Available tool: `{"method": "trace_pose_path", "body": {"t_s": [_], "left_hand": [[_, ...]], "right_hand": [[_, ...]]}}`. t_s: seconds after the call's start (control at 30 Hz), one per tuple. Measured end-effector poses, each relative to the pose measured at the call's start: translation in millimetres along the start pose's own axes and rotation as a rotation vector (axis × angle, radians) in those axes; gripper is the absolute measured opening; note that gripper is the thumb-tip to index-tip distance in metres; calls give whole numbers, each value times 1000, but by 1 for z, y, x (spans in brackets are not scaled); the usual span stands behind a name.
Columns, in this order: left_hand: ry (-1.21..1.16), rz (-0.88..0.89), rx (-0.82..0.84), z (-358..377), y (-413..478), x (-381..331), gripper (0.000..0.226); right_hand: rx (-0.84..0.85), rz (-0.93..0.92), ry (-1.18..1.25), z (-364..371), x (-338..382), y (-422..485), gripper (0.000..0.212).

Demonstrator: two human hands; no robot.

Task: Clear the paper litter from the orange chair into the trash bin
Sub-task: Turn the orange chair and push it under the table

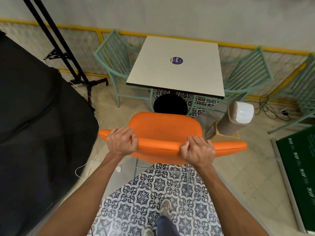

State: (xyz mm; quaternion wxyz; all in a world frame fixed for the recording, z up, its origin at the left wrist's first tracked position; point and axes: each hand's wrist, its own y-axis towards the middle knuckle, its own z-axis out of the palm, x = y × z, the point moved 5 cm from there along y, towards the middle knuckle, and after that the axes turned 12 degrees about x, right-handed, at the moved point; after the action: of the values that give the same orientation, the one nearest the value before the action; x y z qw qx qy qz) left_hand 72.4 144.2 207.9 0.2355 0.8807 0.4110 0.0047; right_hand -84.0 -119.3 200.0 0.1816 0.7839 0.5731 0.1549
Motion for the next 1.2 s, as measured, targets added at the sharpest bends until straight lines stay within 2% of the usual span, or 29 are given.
{"method": "trace_pose_path", "body": {"t_s": [0.2, 0.57, 0.83, 1.03, 1.2], "left_hand": [[-45, -60, 100, 15, 56, 36, 18], [-48, -57, 48, 44, 111, 38, 16], [-50, -78, 93, 62, 155, 48, 15], [-50, -67, 77, 70, 179, 50, 10], [19, -50, 184, 75, 191, 57, 19]], "right_hand": [[61, 74, 2, 22, 18, 46, 29], [59, 58, -16, 52, -12, 107, 31], [17, 75, 17, 71, -23, 148, 29], [58, 69, 23, 87, -28, 169, 28], [136, 72, 19, 84, -27, 180, 39]]}}
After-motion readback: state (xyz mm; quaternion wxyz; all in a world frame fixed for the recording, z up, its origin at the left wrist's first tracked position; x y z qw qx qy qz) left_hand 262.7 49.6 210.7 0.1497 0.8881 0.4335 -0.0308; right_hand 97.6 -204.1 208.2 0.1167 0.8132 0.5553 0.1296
